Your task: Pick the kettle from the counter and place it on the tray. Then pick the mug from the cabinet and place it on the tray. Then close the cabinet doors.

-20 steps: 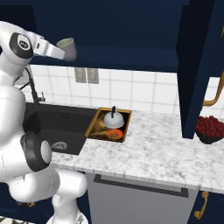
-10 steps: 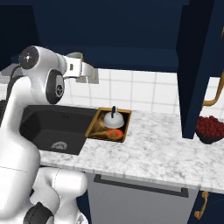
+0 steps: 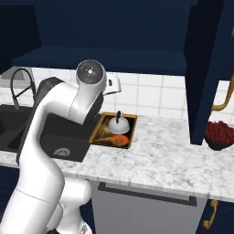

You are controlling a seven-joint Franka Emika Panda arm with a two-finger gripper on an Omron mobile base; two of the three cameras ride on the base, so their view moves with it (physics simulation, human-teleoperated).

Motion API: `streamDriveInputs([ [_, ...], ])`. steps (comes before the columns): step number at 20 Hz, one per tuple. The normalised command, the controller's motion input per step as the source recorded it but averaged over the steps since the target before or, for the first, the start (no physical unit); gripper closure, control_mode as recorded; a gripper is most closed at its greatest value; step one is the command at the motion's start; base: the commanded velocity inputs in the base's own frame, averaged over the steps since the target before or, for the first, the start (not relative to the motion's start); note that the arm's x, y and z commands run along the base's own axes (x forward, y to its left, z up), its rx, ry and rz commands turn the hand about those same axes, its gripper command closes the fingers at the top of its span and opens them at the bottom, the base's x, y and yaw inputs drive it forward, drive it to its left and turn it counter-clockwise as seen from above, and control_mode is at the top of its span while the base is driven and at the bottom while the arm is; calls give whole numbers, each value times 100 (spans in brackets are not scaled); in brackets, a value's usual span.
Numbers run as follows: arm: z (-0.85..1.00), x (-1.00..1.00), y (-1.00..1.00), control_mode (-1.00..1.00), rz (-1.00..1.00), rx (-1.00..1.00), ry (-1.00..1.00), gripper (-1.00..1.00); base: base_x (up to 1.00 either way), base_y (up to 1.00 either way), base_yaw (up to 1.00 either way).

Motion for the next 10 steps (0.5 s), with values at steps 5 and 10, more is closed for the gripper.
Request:
streamDriveInputs([
  [5, -68, -1, 0, -100, 8, -3, 13, 100, 0, 0, 0],
  [10, -100, 7, -3, -100, 8, 1, 6, 100, 0, 0, 0],
])
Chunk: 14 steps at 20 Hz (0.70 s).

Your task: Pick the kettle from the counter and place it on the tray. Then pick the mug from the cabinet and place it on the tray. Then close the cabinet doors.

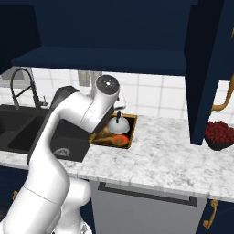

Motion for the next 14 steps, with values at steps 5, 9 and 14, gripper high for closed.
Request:
streamDriveInputs([
  [5, -100, 35, -5, -100, 11, 0, 18, 100, 0, 0, 0],
  [9, -100, 67, -31, -100, 17, 0, 26, 100, 0, 0, 0],
  [14, -99, 65, -36, -100, 21, 3, 6, 100, 0, 0, 0],
])
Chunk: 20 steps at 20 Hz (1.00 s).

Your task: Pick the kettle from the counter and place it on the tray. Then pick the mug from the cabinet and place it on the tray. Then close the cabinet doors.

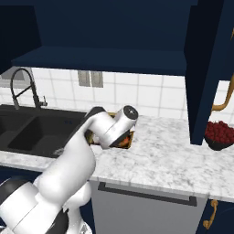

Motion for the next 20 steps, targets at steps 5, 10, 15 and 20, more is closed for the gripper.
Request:
streamDriveInputs([
  [5, -65, 49, -38, -100, 24, 13, -1, 100, 0, 0, 0],
  [10, 0, 20, -55, -100, 16, 29, -3, 100, 0, 0, 0],
  [15, 10, 3, -43, -100, 6, 30, -1, 100, 0, 0, 0],
  [20, 1, 15, -10, -100, 1, 19, 0, 100, 0, 0, 0],
])
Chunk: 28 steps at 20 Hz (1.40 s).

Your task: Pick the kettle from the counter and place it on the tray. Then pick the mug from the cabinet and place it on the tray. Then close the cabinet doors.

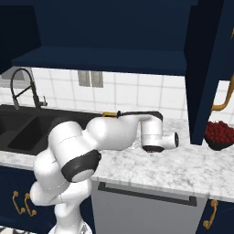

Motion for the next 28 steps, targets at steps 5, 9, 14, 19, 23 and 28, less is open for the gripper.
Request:
streamDriveInputs([
  [5, 0, 19, 1, -100, 0, 11, 0, 100, 0, 0, 0],
  [9, -15, 24, 24, -100, 0, 1, 0, 100, 0, 0, 0],
  [14, -35, 37, 39, -100, 0, -6, 1, 100, 0, 0, 0],
  [19, -17, 41, 12, -100, 0, -1, 0, 100, 0, 0, 0],
  [23, -8, 28, 11, -100, 0, 0, 0, 100, 0, 0, 0],
  [28, -18, 14, 18, -100, 0, 0, -1, 100, 0, 0, 0],
])
